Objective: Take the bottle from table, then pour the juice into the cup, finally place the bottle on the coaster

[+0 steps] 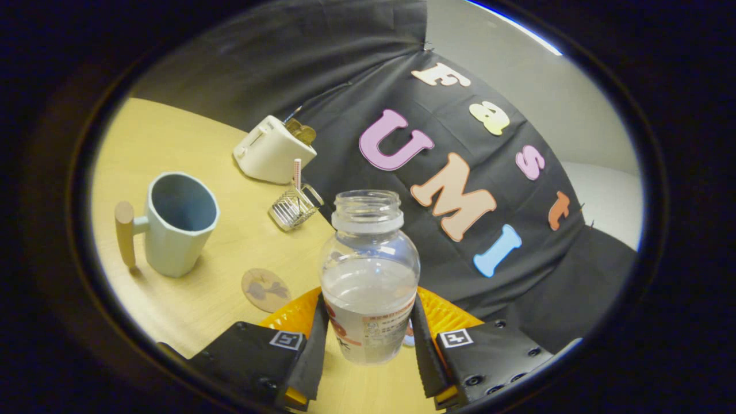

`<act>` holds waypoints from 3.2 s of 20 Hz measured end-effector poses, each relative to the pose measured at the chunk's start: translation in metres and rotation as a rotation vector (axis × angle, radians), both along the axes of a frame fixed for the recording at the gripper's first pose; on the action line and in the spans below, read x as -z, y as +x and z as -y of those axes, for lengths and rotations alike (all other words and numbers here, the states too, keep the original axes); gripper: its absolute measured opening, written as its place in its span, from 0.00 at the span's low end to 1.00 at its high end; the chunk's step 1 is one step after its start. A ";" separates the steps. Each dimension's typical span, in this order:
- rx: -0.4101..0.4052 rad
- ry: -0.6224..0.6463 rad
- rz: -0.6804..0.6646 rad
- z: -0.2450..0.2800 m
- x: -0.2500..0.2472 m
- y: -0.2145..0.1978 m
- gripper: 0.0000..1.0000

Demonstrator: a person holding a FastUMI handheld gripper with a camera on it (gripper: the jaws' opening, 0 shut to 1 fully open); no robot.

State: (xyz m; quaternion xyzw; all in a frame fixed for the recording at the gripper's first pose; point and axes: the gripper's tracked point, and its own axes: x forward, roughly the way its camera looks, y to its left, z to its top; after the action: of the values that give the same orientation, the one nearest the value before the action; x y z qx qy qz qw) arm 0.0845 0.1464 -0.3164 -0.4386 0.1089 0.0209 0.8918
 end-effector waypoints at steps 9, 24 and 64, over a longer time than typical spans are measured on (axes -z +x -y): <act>-0.106 -0.274 0.054 -0.033 -0.001 0.005 0.70; -0.207 -0.579 0.120 -0.061 0.011 0.010 0.70; -0.298 -0.769 0.233 -0.086 0.006 0.007 0.70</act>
State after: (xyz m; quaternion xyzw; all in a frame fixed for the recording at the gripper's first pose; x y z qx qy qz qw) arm 0.0918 0.2325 -0.3228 -0.7495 -0.0571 0.0575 0.6570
